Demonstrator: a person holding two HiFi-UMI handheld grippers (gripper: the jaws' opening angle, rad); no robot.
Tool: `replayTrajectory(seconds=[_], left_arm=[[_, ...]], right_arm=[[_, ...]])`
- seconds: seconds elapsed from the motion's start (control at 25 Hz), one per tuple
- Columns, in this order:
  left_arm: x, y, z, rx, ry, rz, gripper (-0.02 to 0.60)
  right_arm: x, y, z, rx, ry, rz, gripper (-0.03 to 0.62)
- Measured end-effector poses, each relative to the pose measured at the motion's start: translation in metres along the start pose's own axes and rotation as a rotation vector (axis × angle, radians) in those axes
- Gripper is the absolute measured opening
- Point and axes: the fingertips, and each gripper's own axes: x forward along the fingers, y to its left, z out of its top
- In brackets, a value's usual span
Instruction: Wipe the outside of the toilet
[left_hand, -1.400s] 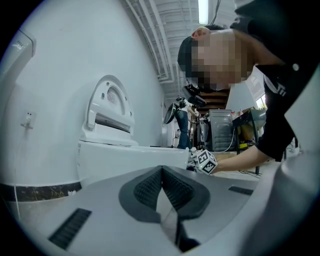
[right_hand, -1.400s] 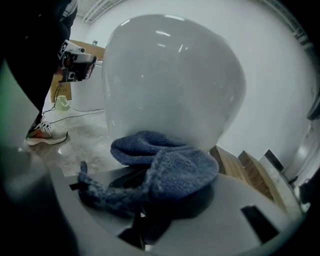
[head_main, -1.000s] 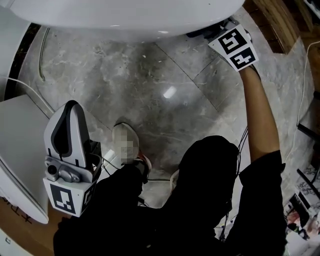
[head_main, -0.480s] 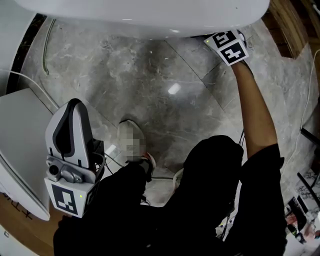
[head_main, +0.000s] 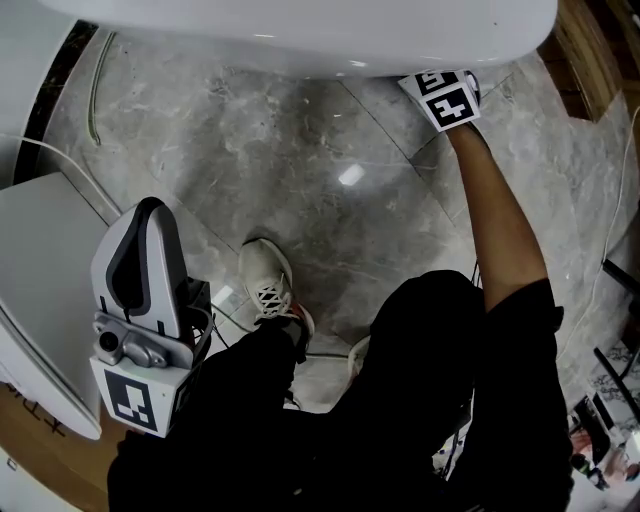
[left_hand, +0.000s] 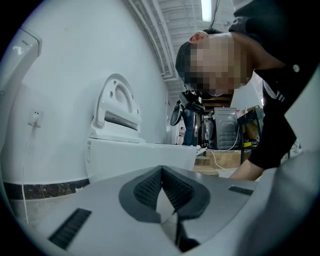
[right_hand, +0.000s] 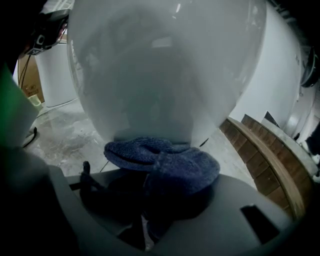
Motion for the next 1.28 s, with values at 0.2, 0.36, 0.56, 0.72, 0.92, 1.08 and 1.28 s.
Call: replayTrajectory(seconds=[0.2, 0.36, 0.56, 0.72, 0.92, 1.08, 1.28], left_arm=[[-0.001, 0.003, 0.000, -0.004, 0.000, 0.005, 0.010], [-0.004, 0.005, 0.001, -0.004, -0.003, 0.012, 0.010], [-0.003, 0.006, 0.004, -0.021, -0.018, 0.016, 0.010], [-0.001, 0.001, 0.006, -0.016, -0.026, 0.006, 0.011], [-0.001, -0.004, 0.006, -0.020, -0.024, 0.005, 0.011], [-0.001, -0.009, 0.008, -0.014, -0.025, 0.008, 0.010], [-0.004, -0.009, 0.013, 0.003, -0.026, 0.045, 0.010]], right_arm=[[0.005, 0.001, -0.006, 0.069, -0.009, -0.026, 0.100], [0.012, 0.001, -0.017, 0.099, 0.022, -0.019, 0.100], [0.009, 0.002, -0.021, 0.128, 0.021, -0.019, 0.101], [-0.005, 0.001, -0.017, 0.109, -0.007, -0.023, 0.101], [-0.047, 0.003, -0.009, 0.101, -0.073, -0.017, 0.101], [-0.100, -0.001, 0.006, 0.165, -0.181, -0.040, 0.101], [-0.177, -0.007, 0.042, 0.258, -0.343, -0.049, 0.101]])
